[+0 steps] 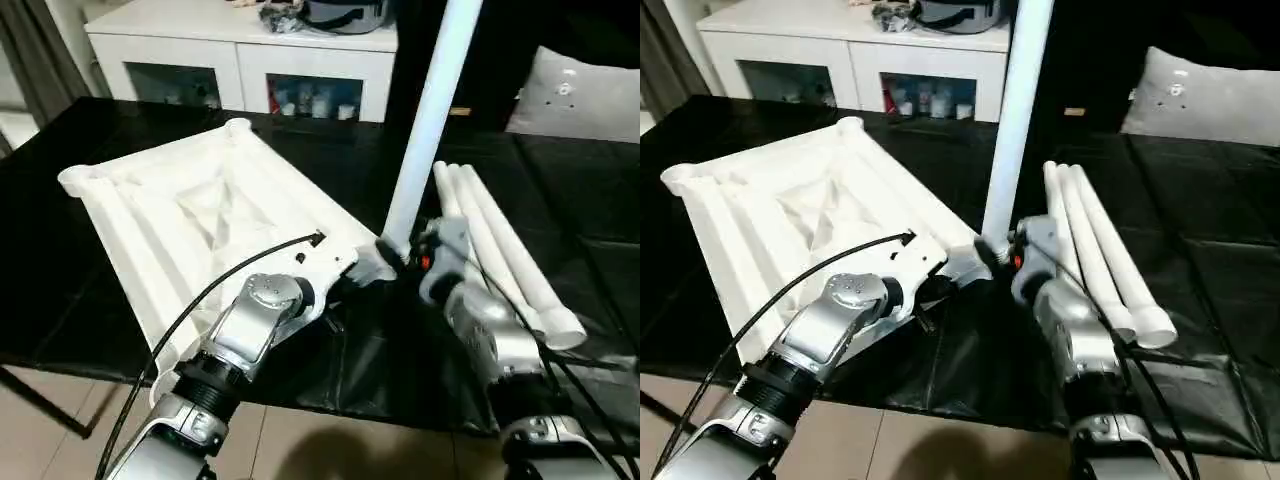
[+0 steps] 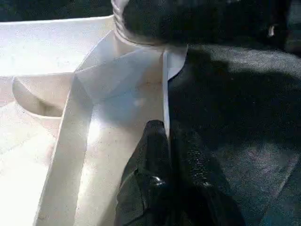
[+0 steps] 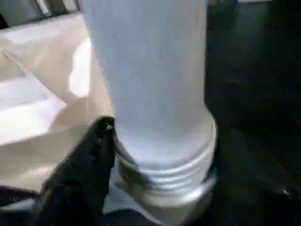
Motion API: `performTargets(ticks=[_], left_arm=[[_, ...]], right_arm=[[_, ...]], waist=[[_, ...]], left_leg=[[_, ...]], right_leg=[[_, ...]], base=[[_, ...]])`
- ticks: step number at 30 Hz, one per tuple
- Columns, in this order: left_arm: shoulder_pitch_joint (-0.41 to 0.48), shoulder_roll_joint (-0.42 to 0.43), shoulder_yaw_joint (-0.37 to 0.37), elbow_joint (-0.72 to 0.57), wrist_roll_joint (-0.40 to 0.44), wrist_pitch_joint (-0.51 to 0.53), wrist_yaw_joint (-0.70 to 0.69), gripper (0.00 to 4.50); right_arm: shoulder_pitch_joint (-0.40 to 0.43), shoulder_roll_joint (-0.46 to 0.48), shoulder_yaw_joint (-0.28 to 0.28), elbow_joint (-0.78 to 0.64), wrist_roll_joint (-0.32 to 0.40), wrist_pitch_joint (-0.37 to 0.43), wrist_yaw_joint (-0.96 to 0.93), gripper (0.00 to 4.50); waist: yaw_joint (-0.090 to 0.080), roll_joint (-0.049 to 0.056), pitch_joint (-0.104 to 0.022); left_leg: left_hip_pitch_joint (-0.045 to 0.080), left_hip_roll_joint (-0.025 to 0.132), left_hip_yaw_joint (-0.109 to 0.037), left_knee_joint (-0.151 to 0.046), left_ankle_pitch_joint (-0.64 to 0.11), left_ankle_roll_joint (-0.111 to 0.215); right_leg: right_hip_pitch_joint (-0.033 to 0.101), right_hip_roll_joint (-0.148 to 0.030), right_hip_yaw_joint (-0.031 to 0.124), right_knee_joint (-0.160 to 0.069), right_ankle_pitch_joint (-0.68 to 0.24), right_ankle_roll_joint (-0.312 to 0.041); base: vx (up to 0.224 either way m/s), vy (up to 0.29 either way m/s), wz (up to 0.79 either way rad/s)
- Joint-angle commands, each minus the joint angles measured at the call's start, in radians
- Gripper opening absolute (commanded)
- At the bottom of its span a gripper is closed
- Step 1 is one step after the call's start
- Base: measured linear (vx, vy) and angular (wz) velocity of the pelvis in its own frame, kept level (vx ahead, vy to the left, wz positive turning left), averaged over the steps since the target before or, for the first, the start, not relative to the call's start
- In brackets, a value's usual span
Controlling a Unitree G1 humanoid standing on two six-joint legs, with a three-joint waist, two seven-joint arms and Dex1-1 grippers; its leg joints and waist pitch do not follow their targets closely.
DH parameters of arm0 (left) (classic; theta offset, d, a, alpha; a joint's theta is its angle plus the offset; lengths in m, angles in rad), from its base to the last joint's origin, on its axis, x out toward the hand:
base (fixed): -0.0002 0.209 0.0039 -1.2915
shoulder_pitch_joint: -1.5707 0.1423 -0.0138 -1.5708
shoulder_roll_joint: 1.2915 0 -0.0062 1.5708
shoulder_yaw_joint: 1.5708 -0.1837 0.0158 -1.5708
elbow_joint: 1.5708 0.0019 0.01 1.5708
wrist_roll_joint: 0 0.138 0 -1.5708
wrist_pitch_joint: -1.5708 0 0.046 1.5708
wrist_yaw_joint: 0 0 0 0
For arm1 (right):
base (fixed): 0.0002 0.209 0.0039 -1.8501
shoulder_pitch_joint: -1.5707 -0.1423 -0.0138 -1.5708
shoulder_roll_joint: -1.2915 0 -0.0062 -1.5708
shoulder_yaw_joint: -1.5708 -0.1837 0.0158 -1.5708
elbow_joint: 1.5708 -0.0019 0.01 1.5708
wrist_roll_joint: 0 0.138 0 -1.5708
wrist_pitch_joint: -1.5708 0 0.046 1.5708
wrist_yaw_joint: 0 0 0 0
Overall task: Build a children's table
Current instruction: Rotate leg to tighten
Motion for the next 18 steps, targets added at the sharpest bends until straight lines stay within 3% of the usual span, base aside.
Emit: performTargets(ticks=[1, 10, 13, 18], left_arm=[[-0.002, 0.03, 0.003, -0.001, 0.01, -0.059, -0.023, 0.0], [0.011, 0.128, -0.027, 0.038, 0.005, -0.151, -0.145, 0.0], [0.034, 0.182, -0.064, 0.004, -0.016, -0.151, -0.269, 0.0], [0.065, 0.248, -0.105, -0.042, -0.036, -0.19, -0.421, 0.0]], right_arm=[[0.016, -0.024, -0.012, 0.021, -0.002, 0.006, 0.031, 3.62], [0.066, -0.145, 0.002, -0.103, 0.064, -0.016, 0.292, 4.47], [0.075, -0.181, 0.013, -0.151, 0.09, 0.01, 0.377, 4.47], [0.078, -0.21, 0.046, -0.172, 0.074, 0.006, 0.461, 4.47]], waist=[[0.006, -0.01, -0.052], [0.016, -0.009, -0.059], [0.016, -0.01, -0.058], [0.019, -0.004, -0.056]], left_leg=[[-0.002, 0.051, -0.016, -0.058, -0.159, 0.066], [-0.006, 0.051, -0.015, -0.051, -0.119, 0.096], [-0.008, 0.052, -0.015, -0.049, -0.113, 0.11], [-0.001, 0.056, -0.012, -0.051, -0.134, 0.096]], right_leg=[[0.046, -0.088, 0.048, -0.078, -0.211, -0.183], [0.052, -0.086, 0.048, -0.066, -0.116, -0.194], [0.05, -0.087, 0.048, -0.061, -0.087, -0.208], [0.043, -0.085, 0.048, -0.062, -0.112, -0.224]], base=[[0.0, 0.0, 0.0], [0.0, 0.0, 0.0], [0.0, 0.0, 0.0], [0.0, 0.0, 0.0]])
